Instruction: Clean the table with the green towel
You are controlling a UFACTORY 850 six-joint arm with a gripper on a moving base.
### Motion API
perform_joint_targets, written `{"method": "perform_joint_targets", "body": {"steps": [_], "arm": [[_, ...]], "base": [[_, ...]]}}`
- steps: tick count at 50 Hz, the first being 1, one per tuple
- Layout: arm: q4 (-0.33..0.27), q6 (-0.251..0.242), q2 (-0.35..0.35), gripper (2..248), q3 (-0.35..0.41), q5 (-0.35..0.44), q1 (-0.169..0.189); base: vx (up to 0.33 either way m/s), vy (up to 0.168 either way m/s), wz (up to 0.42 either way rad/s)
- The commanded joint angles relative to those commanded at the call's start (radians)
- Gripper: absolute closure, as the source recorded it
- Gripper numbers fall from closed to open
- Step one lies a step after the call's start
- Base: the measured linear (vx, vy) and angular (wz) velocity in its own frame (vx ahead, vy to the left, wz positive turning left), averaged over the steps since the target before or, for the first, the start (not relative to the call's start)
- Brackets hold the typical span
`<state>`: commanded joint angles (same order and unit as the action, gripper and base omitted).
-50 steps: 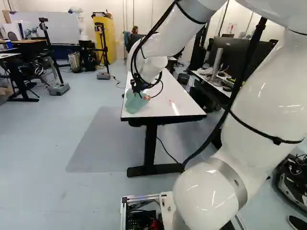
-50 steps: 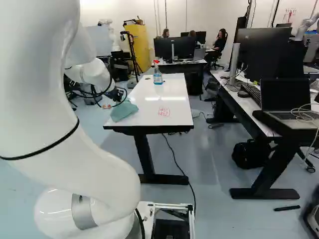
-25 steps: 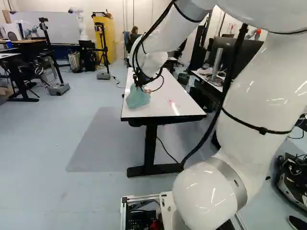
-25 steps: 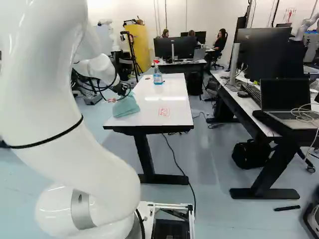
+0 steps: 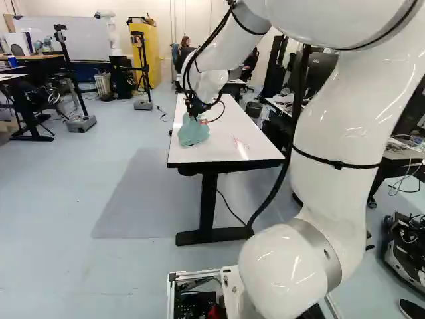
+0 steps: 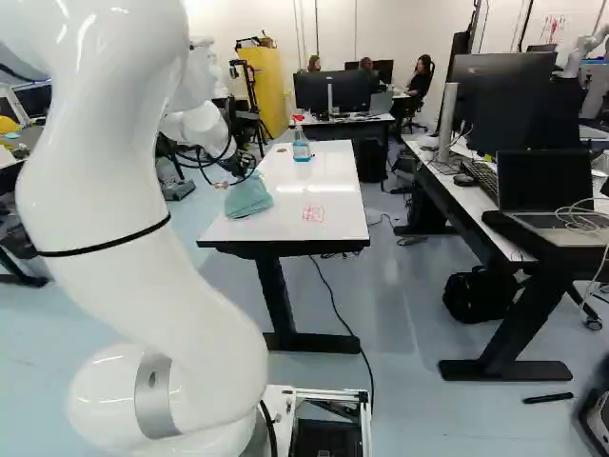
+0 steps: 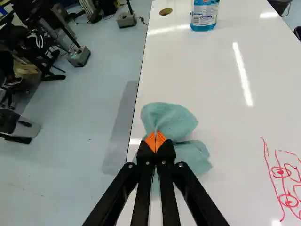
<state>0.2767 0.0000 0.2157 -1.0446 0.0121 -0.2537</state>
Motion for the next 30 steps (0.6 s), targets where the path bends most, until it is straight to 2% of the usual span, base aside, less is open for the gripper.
{"method": "perform_joint_targets", "body": {"steps": [30], "arm": [[0.0, 0.0, 0.139, 230, -0.163, 0.0, 0.017]], "base": [[0.0, 0.0, 0.0]]}}
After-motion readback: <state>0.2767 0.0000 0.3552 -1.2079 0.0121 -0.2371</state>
